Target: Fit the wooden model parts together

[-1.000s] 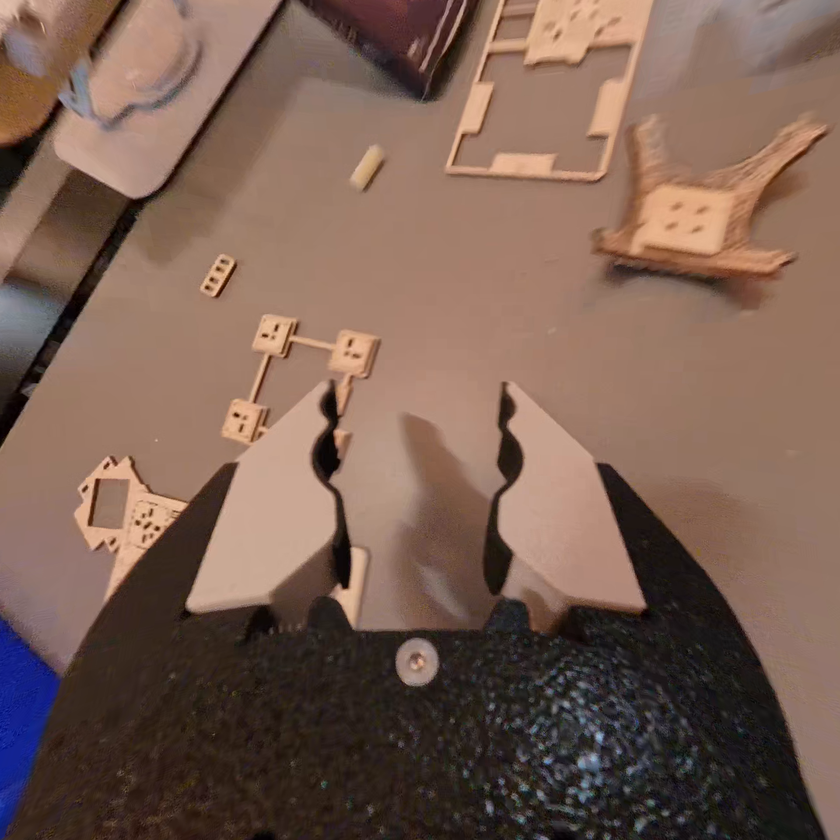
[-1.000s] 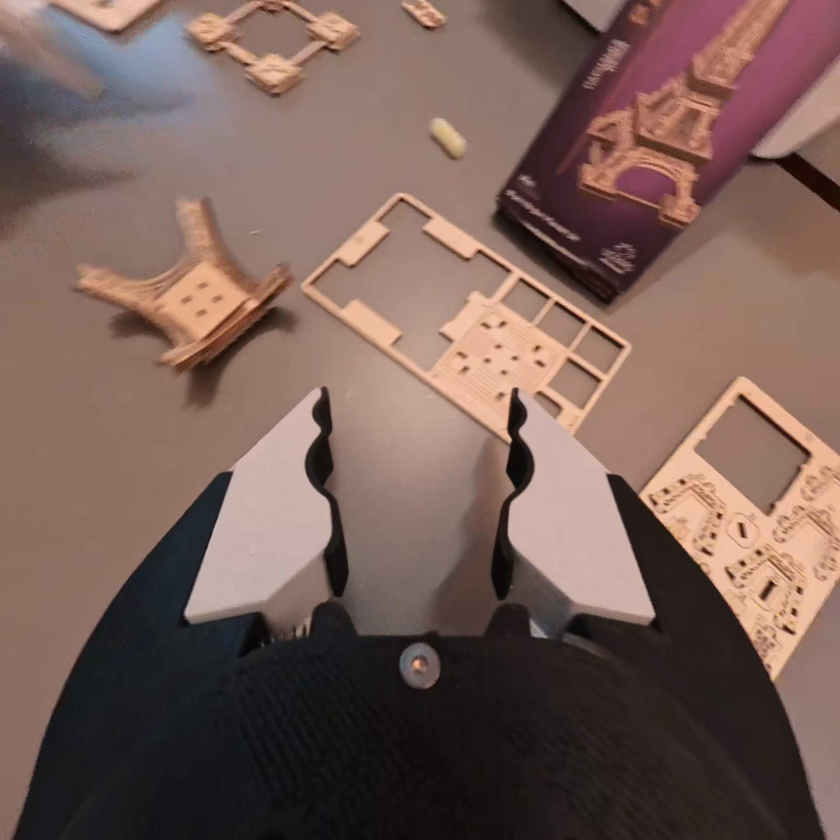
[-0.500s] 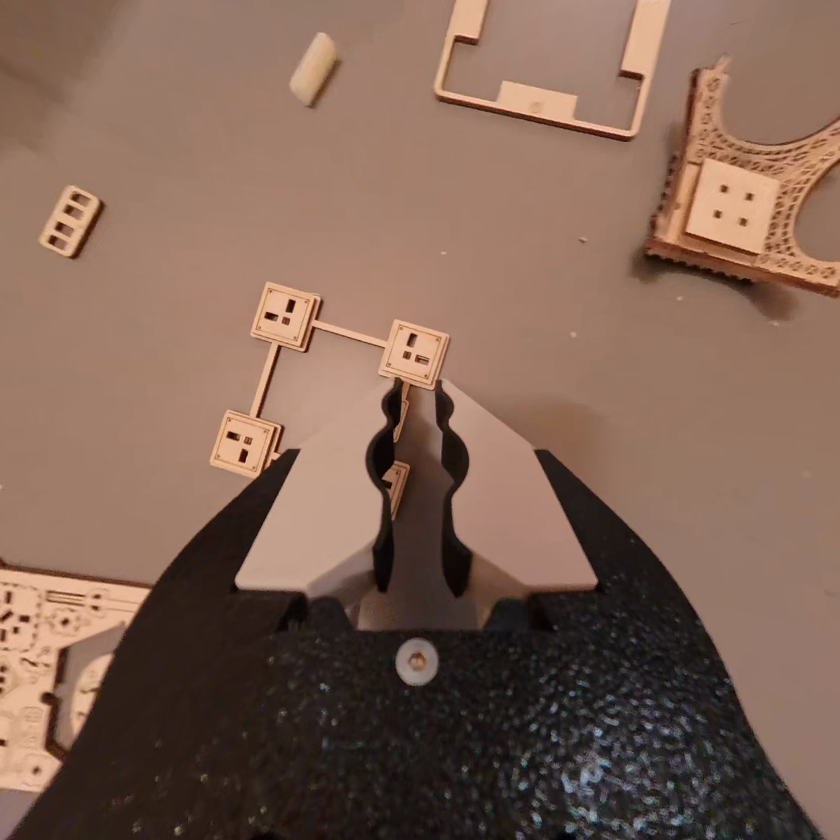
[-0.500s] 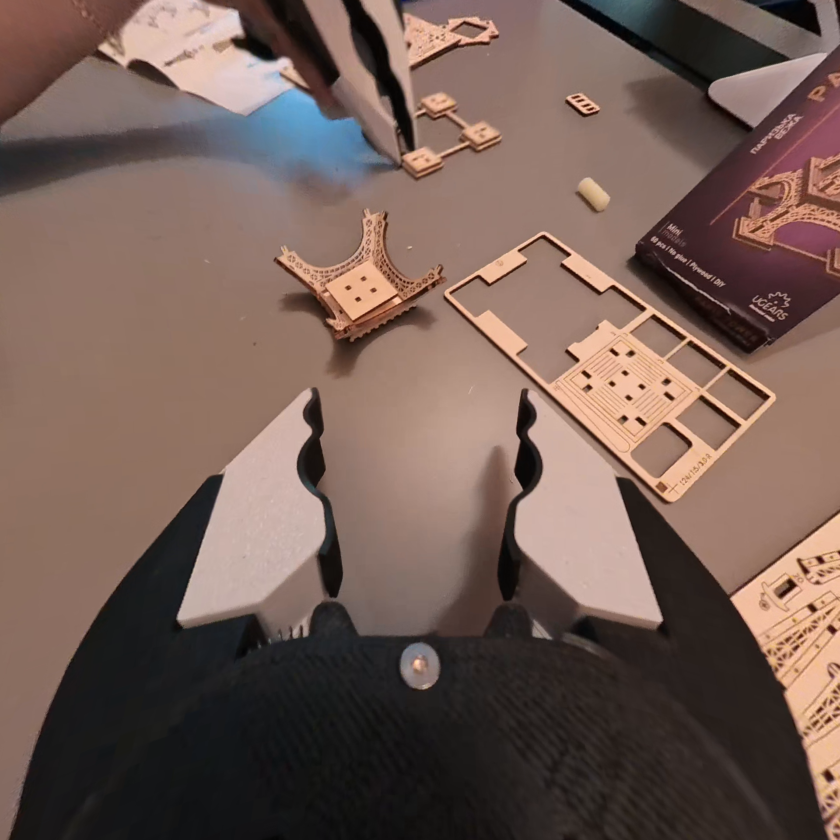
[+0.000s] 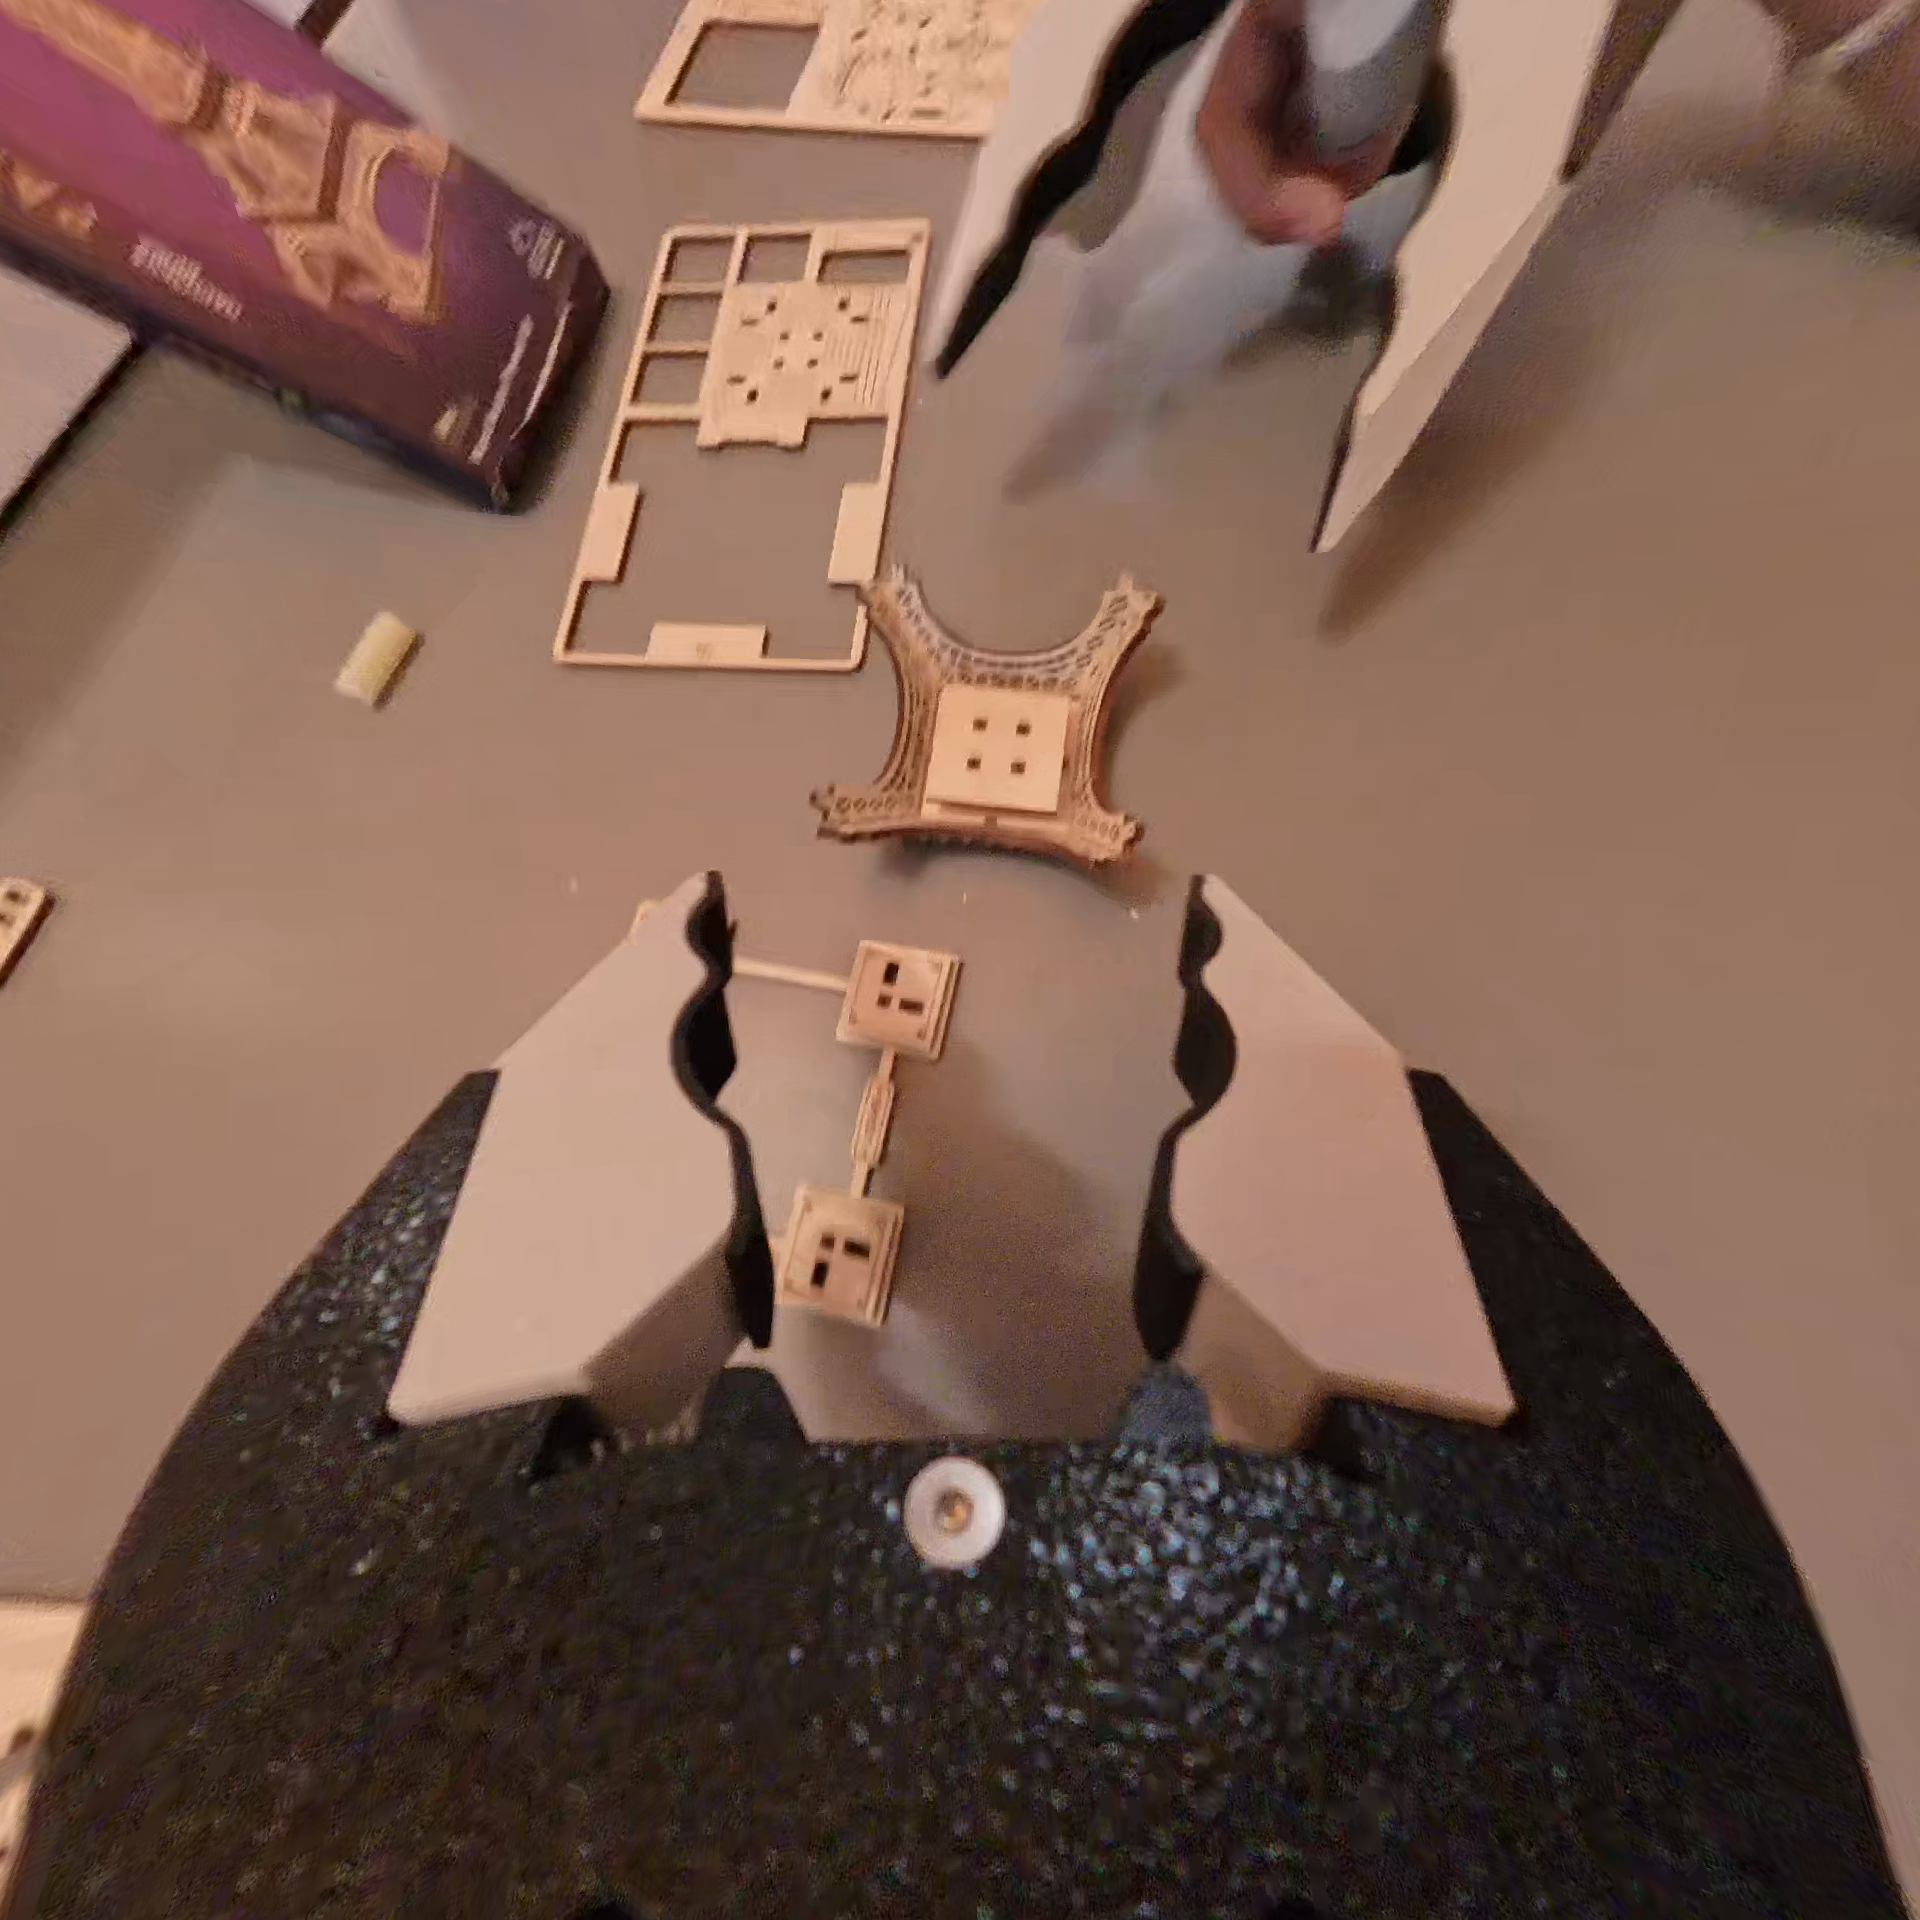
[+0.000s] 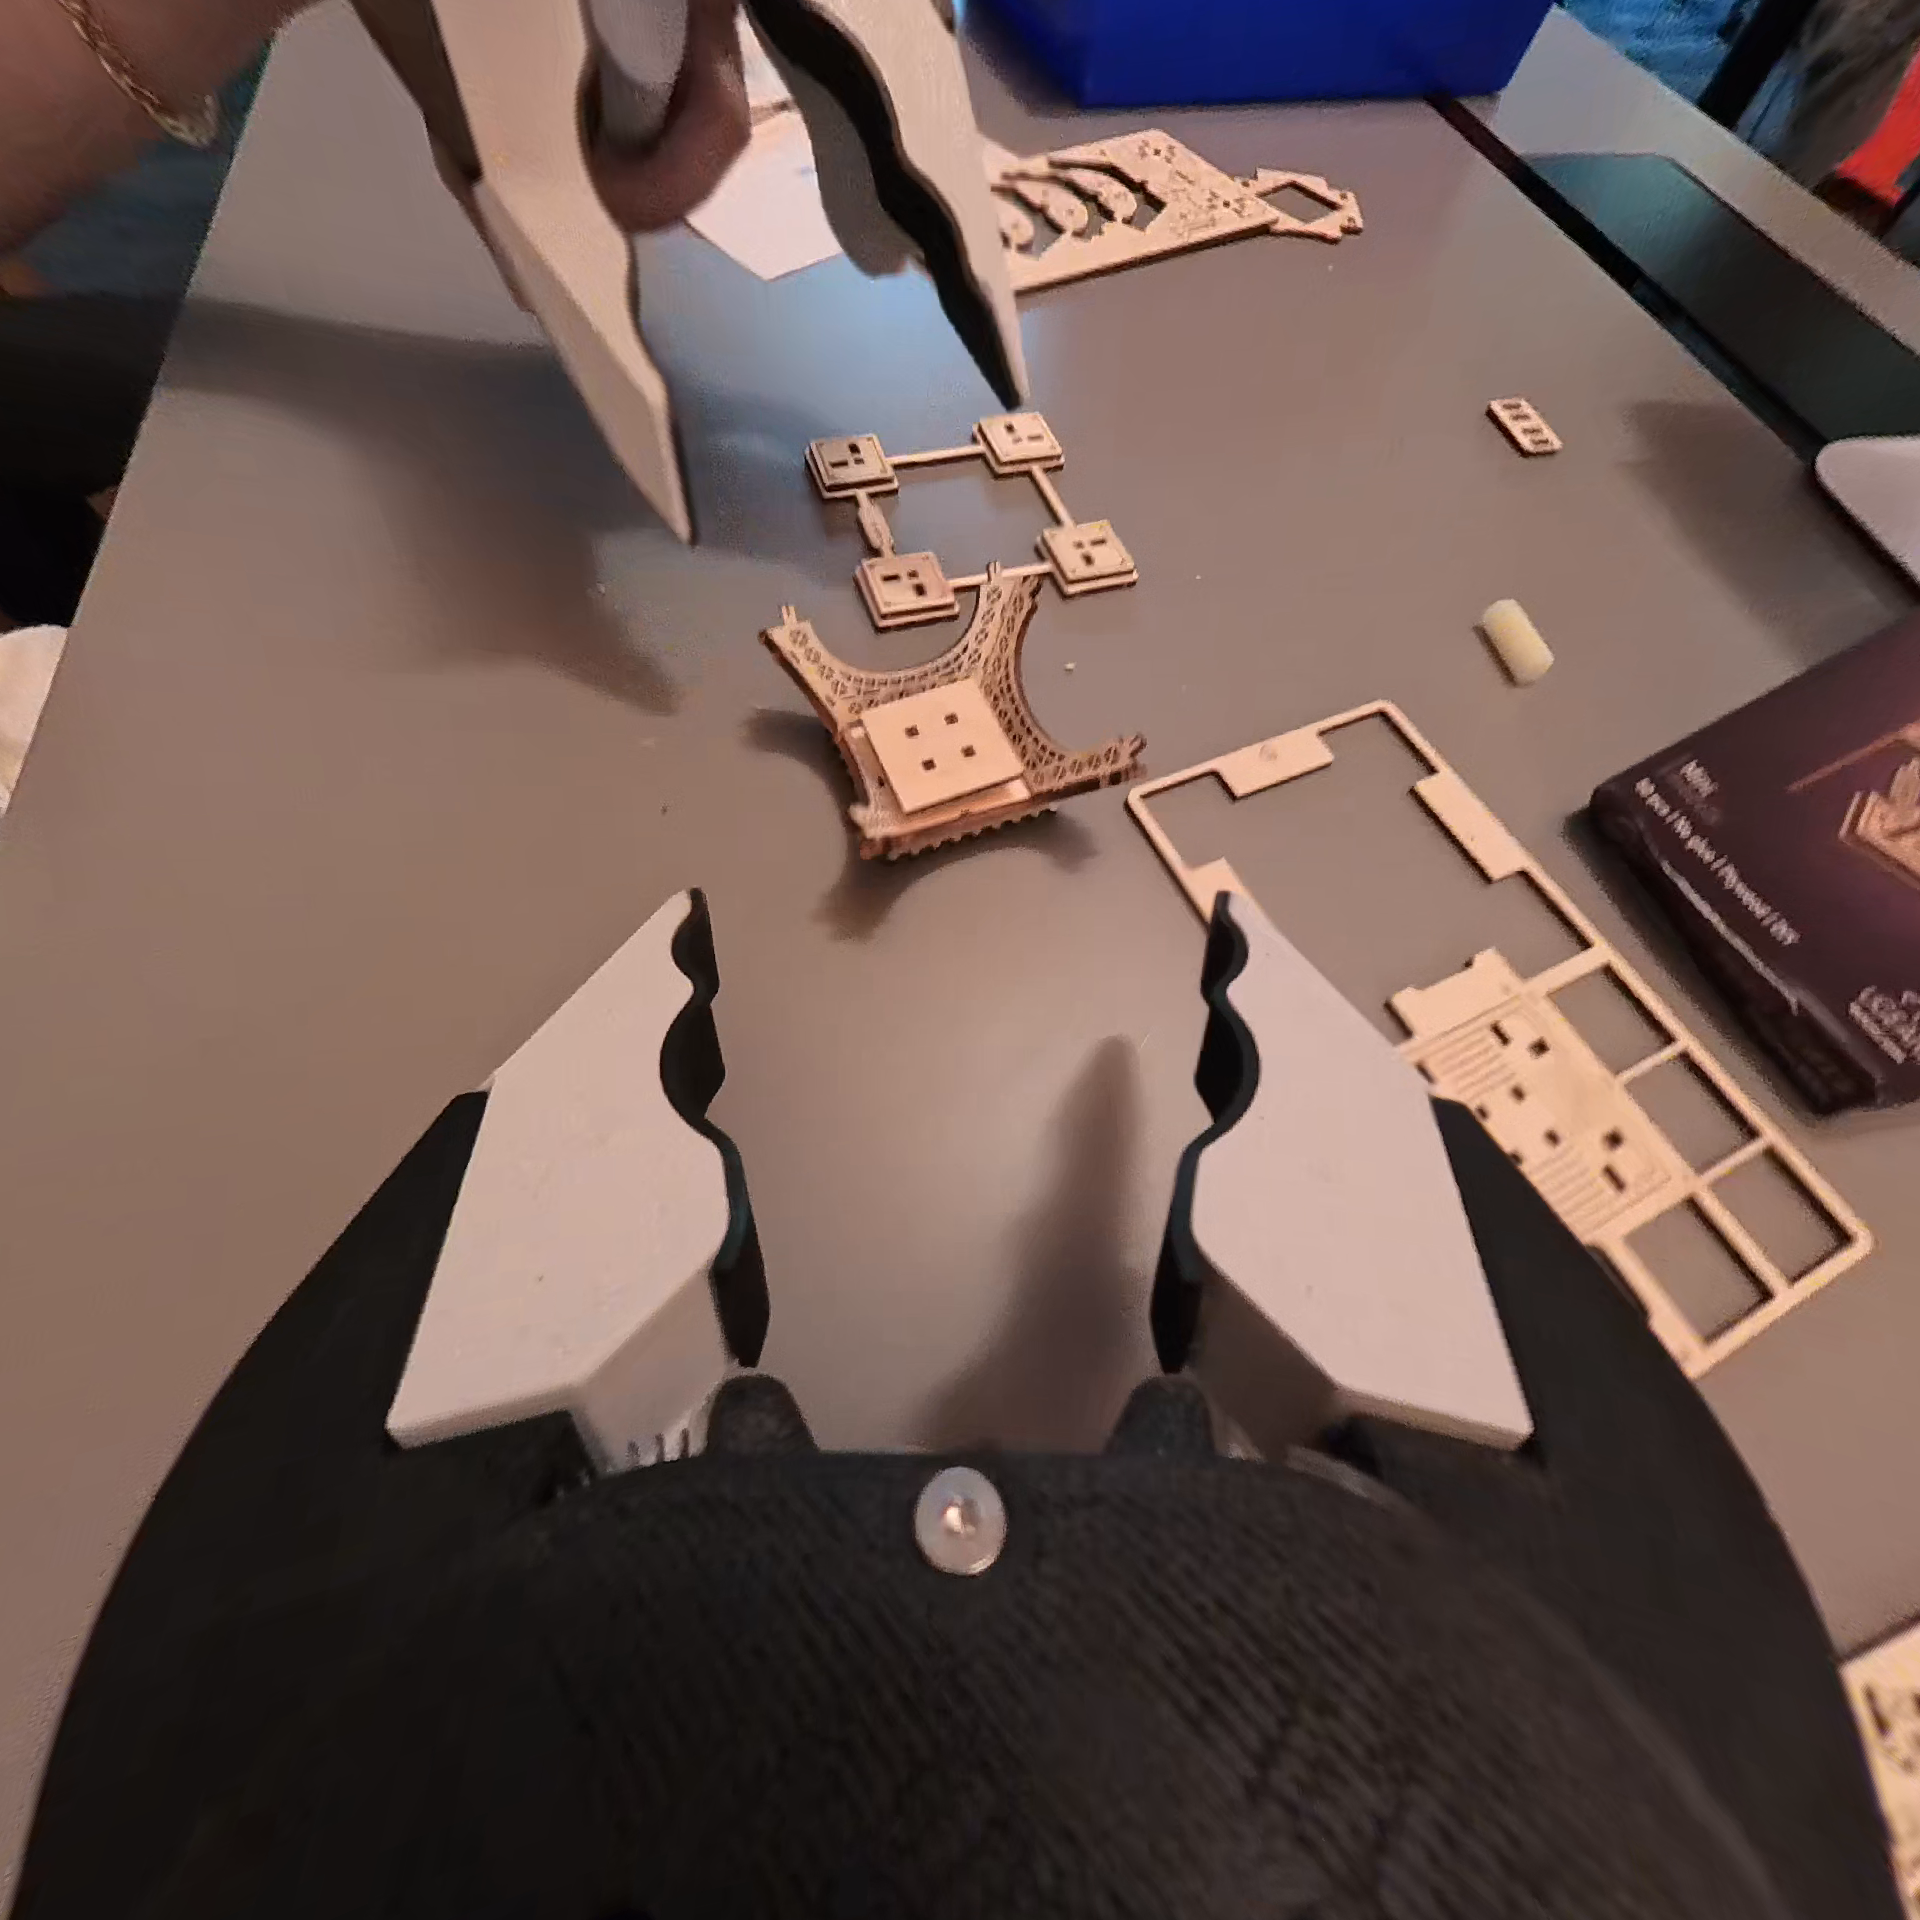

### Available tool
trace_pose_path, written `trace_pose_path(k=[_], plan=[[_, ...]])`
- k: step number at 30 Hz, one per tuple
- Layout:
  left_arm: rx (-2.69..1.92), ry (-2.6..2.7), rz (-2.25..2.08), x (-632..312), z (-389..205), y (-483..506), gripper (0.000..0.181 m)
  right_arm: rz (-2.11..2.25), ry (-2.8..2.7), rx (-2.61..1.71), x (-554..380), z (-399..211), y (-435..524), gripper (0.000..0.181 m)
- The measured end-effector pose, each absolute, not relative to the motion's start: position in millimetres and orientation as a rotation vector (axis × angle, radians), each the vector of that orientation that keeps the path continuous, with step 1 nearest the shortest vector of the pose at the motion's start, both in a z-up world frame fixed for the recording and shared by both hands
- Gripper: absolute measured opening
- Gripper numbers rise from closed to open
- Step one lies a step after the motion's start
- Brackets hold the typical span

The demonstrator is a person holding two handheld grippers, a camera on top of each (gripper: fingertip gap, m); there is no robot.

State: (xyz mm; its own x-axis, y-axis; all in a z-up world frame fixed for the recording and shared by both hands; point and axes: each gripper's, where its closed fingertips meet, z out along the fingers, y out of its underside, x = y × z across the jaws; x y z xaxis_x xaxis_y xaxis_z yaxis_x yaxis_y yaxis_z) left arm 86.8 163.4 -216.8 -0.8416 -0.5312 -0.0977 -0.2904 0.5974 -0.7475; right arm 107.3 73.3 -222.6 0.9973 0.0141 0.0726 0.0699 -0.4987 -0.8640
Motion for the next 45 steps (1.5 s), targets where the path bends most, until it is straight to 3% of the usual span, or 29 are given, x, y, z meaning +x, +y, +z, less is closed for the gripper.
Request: trace_pose_path(k=[3, 7, 12, 18, 36, 42, 45], plan=[[-0.62, 2.62, -1.004, 89, -237, 157, 0.099, -0.045, -0.107, -2.072, 114, -217, 88, 0.101], [-0.59, 2.669, -0.951, 98, -252, 147, 0.093, 0.005, -0.208, -2.124, 113, -227, 101, 0.105], [-0.603, 2.664, -0.98, 102, -249, 143, 0.076, 0.013, -0.282, -2.253, 114, -249, 101, 0.082], [-0.593, 2.635, -0.971, 101, -243, 152, 0.076, -0.039, -0.318, -2.249, 116, -251, 113, 0.068], [-0.63, 2.636, -1.087, 110, -240, 216, 0.075, -0.014, -0.281, -2.201, 121, -245, 179, 0.073], [-0.624, 2.627, -1.123, 114, -241, 217, 0.075, 0.011, -0.244, -2.187, 123, -245, 182, 0.091], [-0.61, 2.636, -1.108, 113, -242, 219, 0.075, 0.02, -0.215, -2.16, 126, -241, 185, 0.091]])
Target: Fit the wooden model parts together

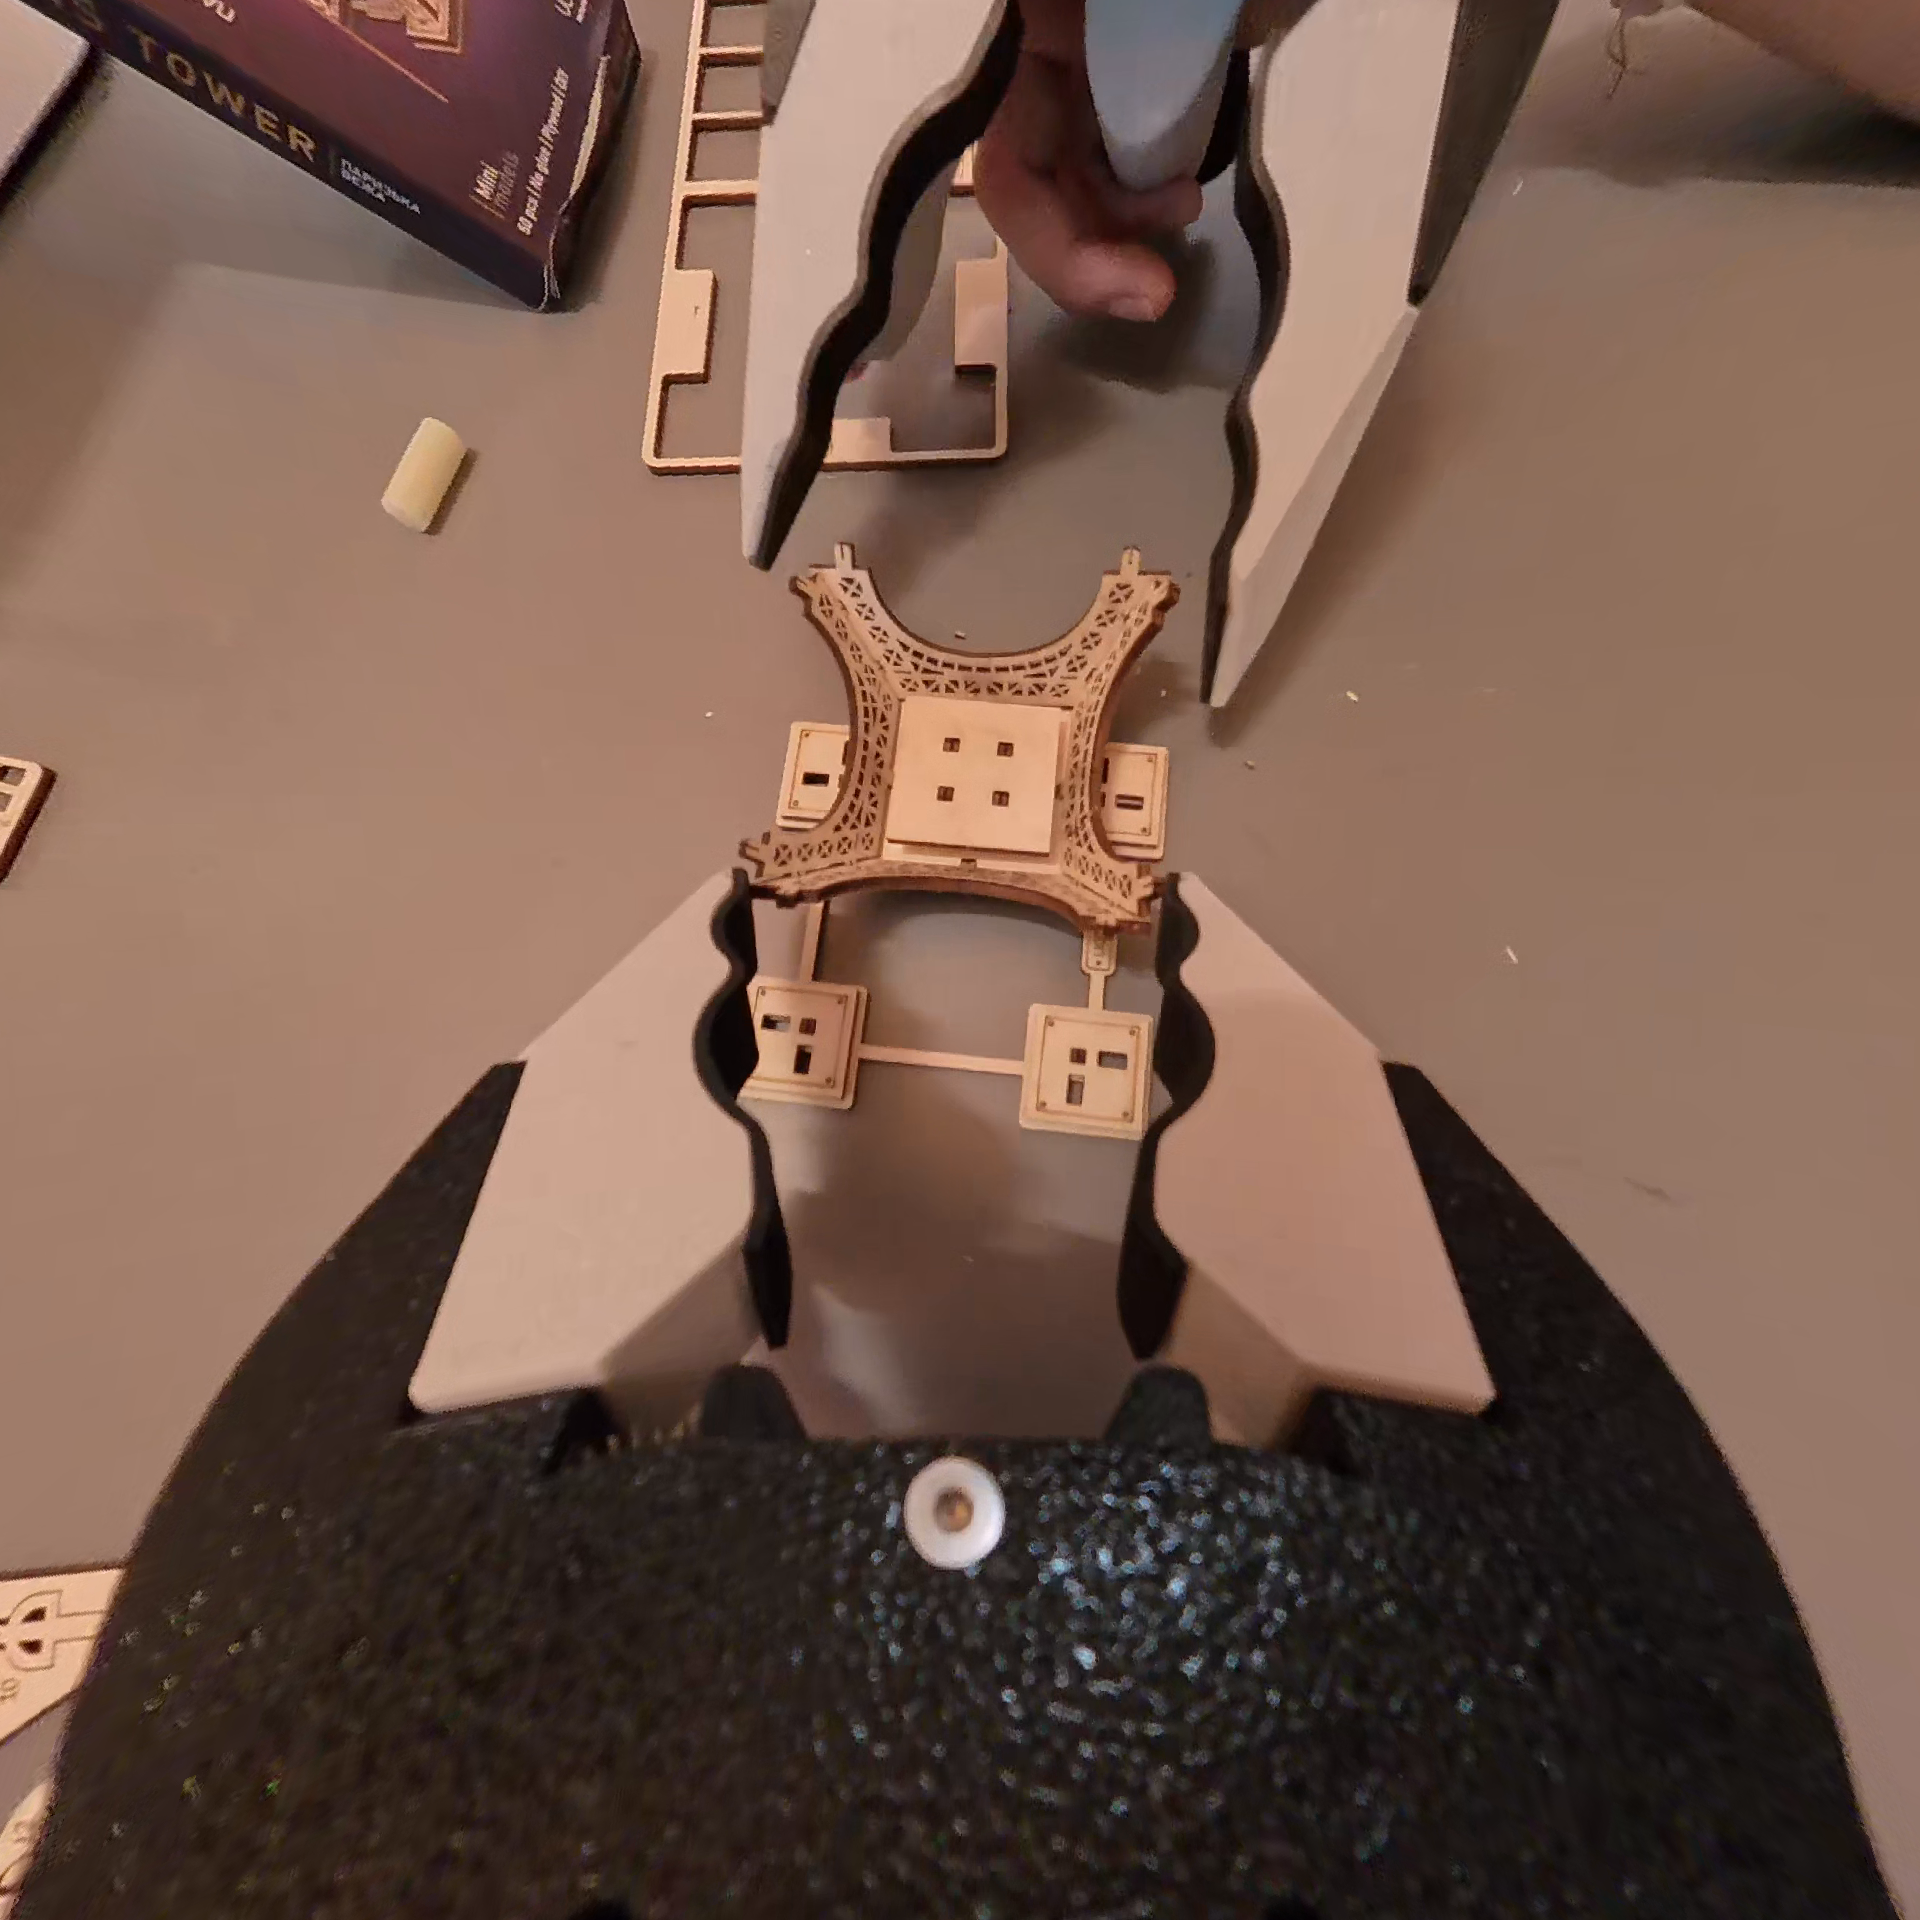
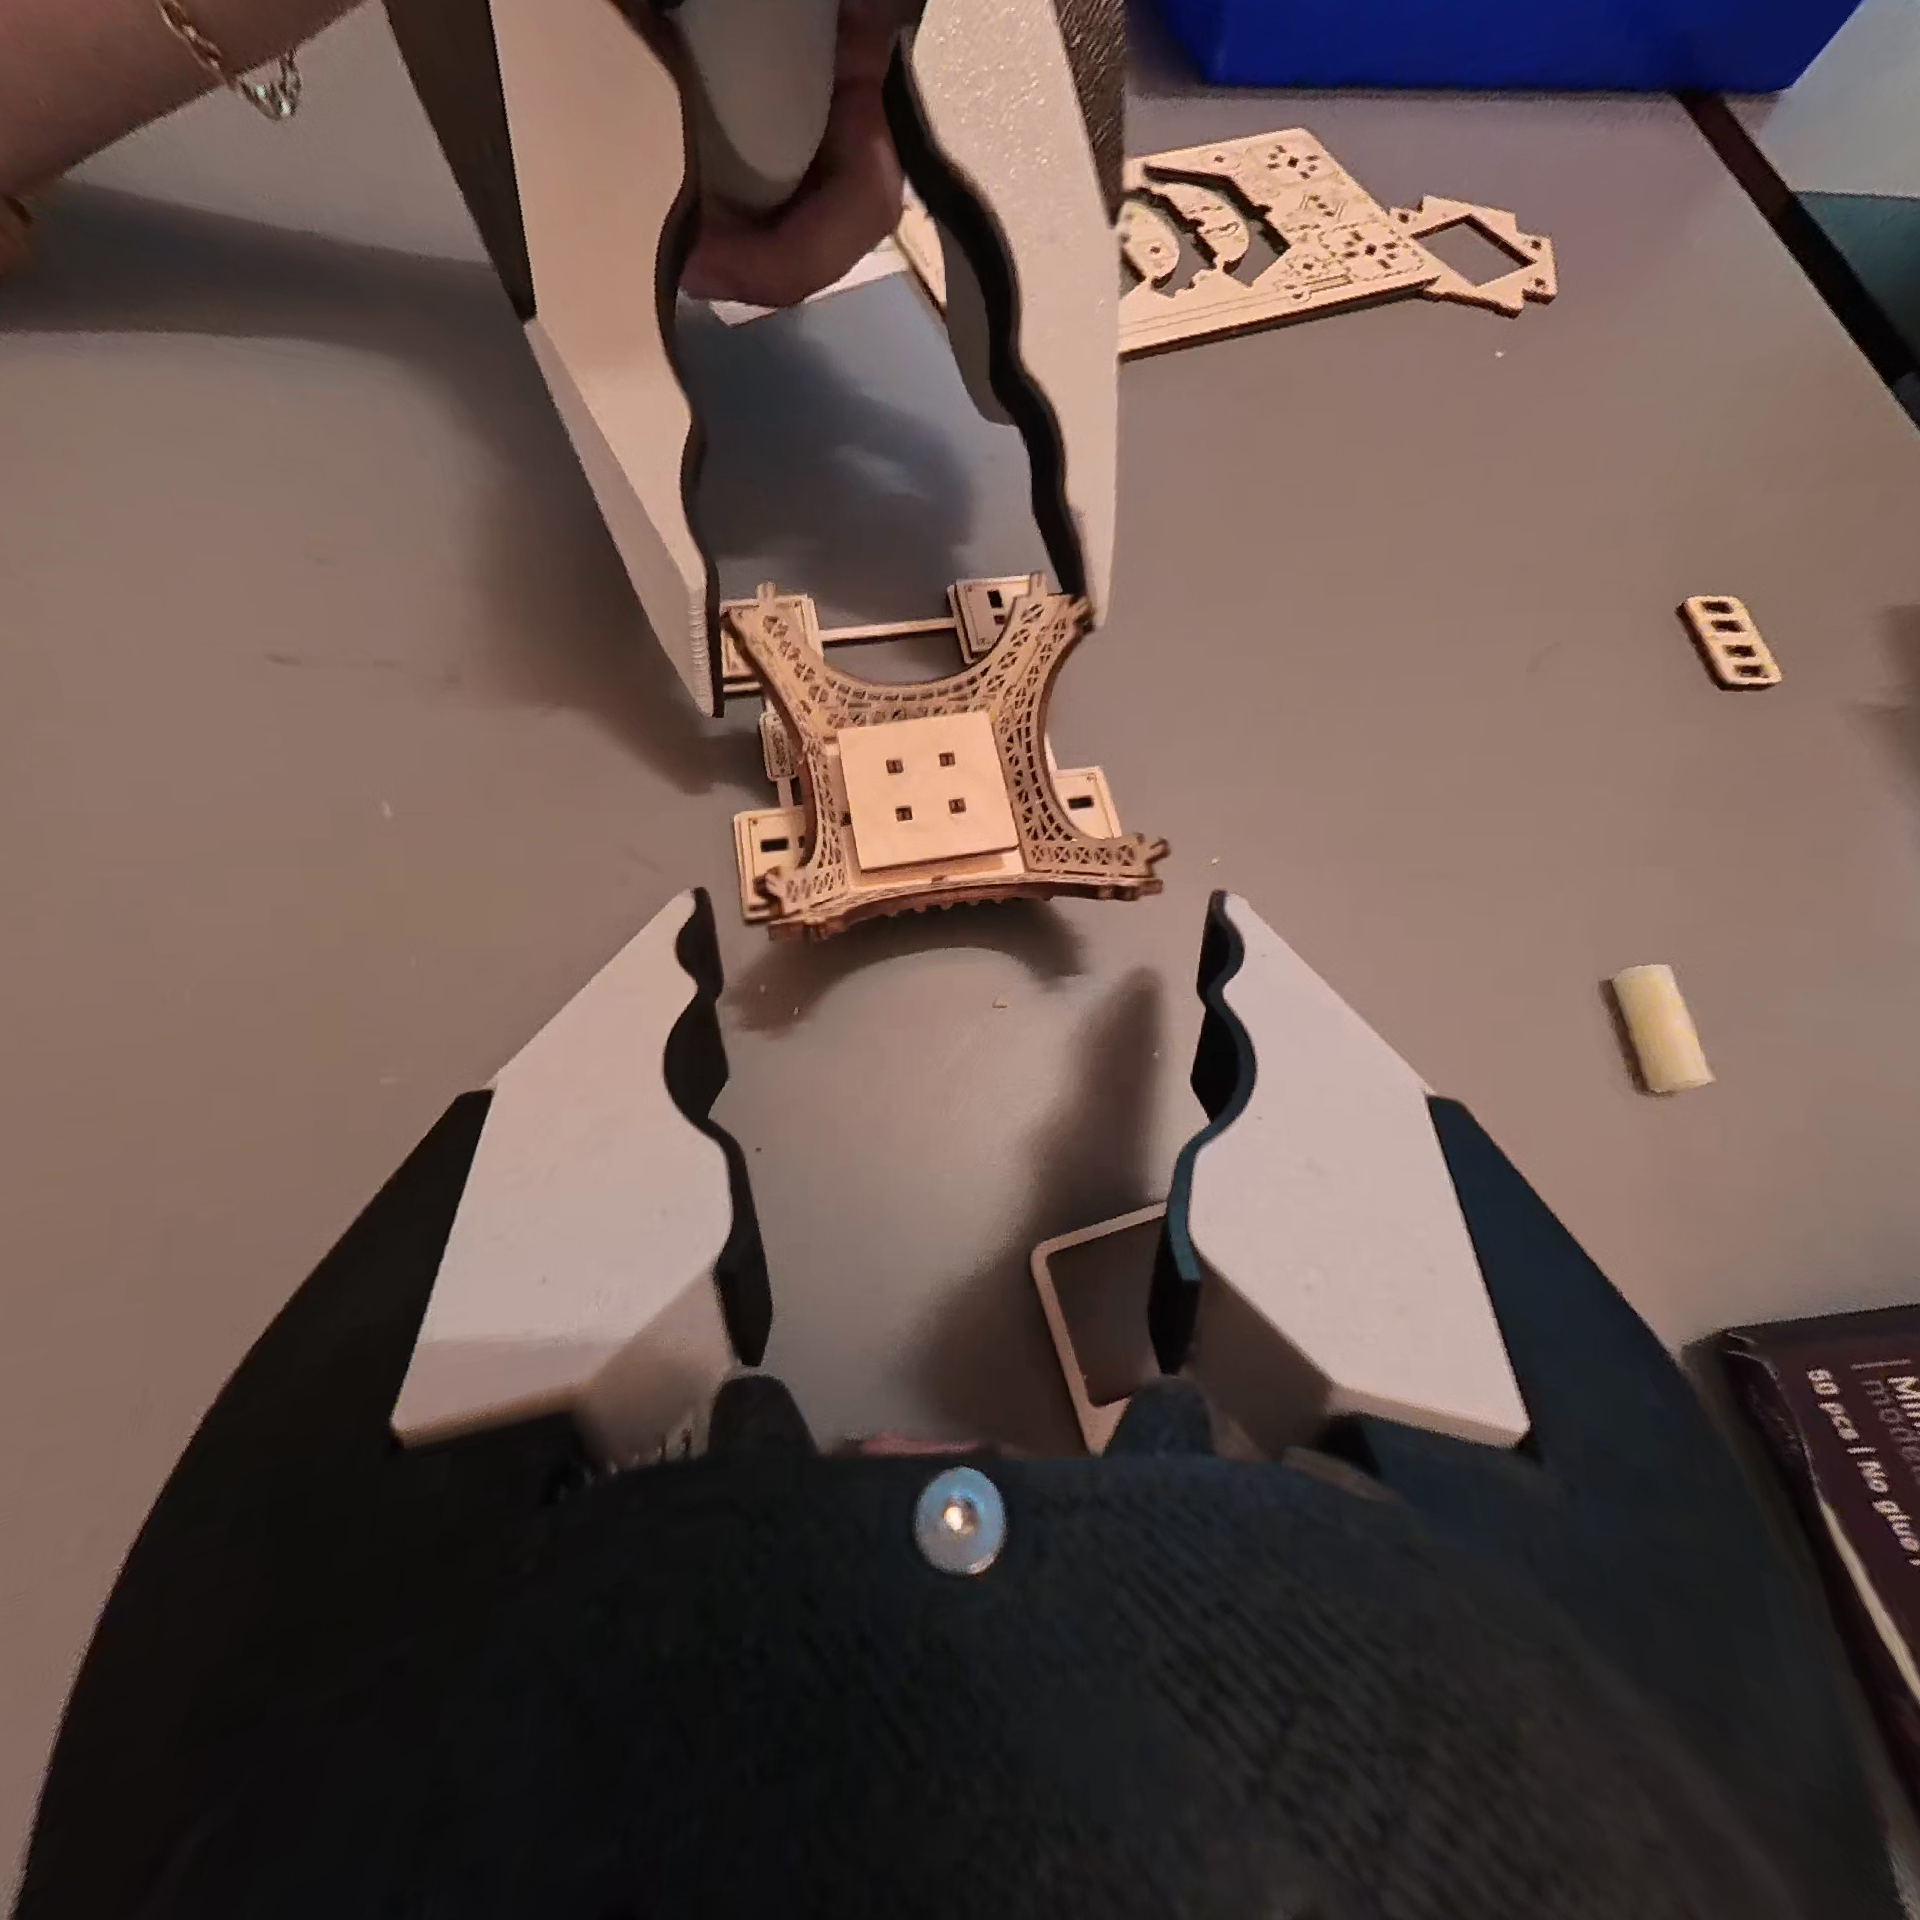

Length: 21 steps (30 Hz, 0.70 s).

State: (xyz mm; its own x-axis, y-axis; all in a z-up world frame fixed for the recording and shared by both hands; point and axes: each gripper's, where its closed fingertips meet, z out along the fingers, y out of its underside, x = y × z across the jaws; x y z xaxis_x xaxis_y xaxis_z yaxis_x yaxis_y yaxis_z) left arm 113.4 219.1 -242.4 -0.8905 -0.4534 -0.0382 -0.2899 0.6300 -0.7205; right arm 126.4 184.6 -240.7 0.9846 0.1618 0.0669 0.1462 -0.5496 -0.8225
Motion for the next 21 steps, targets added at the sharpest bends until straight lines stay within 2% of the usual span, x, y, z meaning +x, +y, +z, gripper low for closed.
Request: trace_pose_path(k=[6, 17, 19, 21], plan=[[-0.581, 2.641, -1.069, 114, -244, 220, 0.075, 0.032, -0.242, -2.155, 126, -240, 190, 0.077], [-0.639, 2.575, -1.054, 114, -229, 229, 0.08, -0.036, -0.264, -2.149, 125, -240, 189, 0.077], [-0.648, 2.522, -1.027, 117, -214, 233, 0.073, -0.043, -0.262, -2.149, 125, -240, 188, 0.077], [-0.627, 2.493, -1.0, 118, -200, 230, 0.052, -0.051, -0.26, -2.149, 125, -240, 187, 0.077]])
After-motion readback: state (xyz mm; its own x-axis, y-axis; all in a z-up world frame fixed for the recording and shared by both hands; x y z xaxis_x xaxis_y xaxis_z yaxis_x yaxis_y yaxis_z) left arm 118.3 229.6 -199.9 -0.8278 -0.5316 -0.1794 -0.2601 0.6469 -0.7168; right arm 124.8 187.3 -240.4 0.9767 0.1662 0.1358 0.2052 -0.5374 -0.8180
